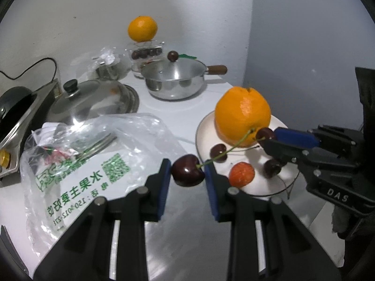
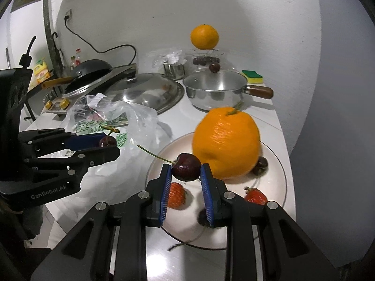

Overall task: Organize fruits
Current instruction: 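Lower both cherries onto the plate and open both grippers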

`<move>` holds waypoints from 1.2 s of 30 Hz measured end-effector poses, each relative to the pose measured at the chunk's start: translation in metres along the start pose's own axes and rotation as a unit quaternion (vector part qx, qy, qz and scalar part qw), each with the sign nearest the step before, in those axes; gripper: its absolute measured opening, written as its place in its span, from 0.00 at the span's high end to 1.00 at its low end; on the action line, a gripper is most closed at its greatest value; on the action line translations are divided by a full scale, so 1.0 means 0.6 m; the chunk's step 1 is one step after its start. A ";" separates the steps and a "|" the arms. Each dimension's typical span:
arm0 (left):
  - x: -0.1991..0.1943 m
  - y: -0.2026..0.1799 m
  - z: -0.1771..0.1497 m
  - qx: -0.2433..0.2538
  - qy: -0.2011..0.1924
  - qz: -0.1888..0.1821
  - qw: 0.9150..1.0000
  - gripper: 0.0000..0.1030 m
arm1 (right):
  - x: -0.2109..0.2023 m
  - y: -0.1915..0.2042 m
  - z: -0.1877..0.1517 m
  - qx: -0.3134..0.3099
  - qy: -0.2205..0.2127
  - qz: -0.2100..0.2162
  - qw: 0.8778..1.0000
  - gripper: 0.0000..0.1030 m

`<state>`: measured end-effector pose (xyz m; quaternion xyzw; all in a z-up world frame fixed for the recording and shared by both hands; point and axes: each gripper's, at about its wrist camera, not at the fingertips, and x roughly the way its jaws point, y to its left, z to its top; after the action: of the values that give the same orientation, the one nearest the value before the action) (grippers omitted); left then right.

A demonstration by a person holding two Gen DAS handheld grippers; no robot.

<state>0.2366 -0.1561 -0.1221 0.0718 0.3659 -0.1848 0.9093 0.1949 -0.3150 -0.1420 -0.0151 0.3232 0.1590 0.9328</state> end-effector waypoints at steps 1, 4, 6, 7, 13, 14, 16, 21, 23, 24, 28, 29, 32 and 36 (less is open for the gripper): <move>0.001 -0.003 0.000 0.001 0.001 -0.001 1.000 0.71 | -0.001 -0.003 -0.002 0.002 0.000 0.000 1.000 0.73; 0.008 -0.016 0.002 0.005 0.004 -0.004 1.000 0.71 | -0.003 -0.011 -0.007 0.005 0.002 -0.001 1.000 0.73; 0.012 -0.024 0.002 0.008 0.006 -0.007 1.000 0.71 | -0.002 -0.017 -0.011 0.007 0.003 -0.001 1.000 0.73; 0.014 -0.026 0.002 0.008 0.007 -0.009 1.000 0.71 | -0.002 -0.020 -0.013 0.008 0.004 -0.001 1.000 0.73; 0.044 -0.052 0.003 0.013 0.020 -0.024 0.999 0.71 | 0.006 -0.033 -0.025 0.012 0.018 0.000 1.000 0.73; 0.046 -0.055 0.003 0.013 0.021 -0.025 0.999 0.71 | 0.006 -0.036 -0.026 0.013 0.019 -0.001 1.000 0.73; 0.051 -0.060 0.004 0.012 0.021 -0.028 0.999 0.71 | 0.005 -0.040 -0.029 0.015 0.019 -0.001 1.000 0.73; 0.068 -0.067 0.007 0.010 0.027 -0.029 0.999 0.71 | 0.012 -0.053 -0.035 0.022 0.024 -0.005 0.999 0.73; 0.074 -0.069 0.007 0.011 0.030 -0.030 0.999 0.71 | 0.016 -0.056 -0.036 0.025 0.026 -0.006 0.999 0.73; 0.076 -0.071 0.008 0.012 0.032 -0.031 0.999 0.71 | 0.017 -0.058 -0.037 0.026 0.028 -0.006 0.999 0.73; 0.082 -0.070 0.009 0.010 0.037 -0.035 0.999 0.69 | 0.023 -0.062 -0.038 0.027 0.031 -0.004 0.999 0.73; 0.082 -0.070 0.009 0.011 0.037 -0.035 0.999 0.69 | 0.024 -0.062 -0.037 0.027 0.032 -0.004 0.999 0.73; 0.085 -0.070 0.010 0.011 0.037 -0.036 0.999 0.69 | 0.027 -0.063 -0.036 0.029 0.032 -0.004 0.999 0.73; 0.085 -0.069 0.011 0.013 0.039 -0.034 0.999 0.67 | 0.028 -0.063 -0.035 0.031 0.032 -0.006 0.999 0.73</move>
<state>0.2583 -0.2105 -0.1526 0.0782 0.4005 -0.2176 0.8866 0.2066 -0.3485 -0.1717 0.0067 0.3577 0.1423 0.9229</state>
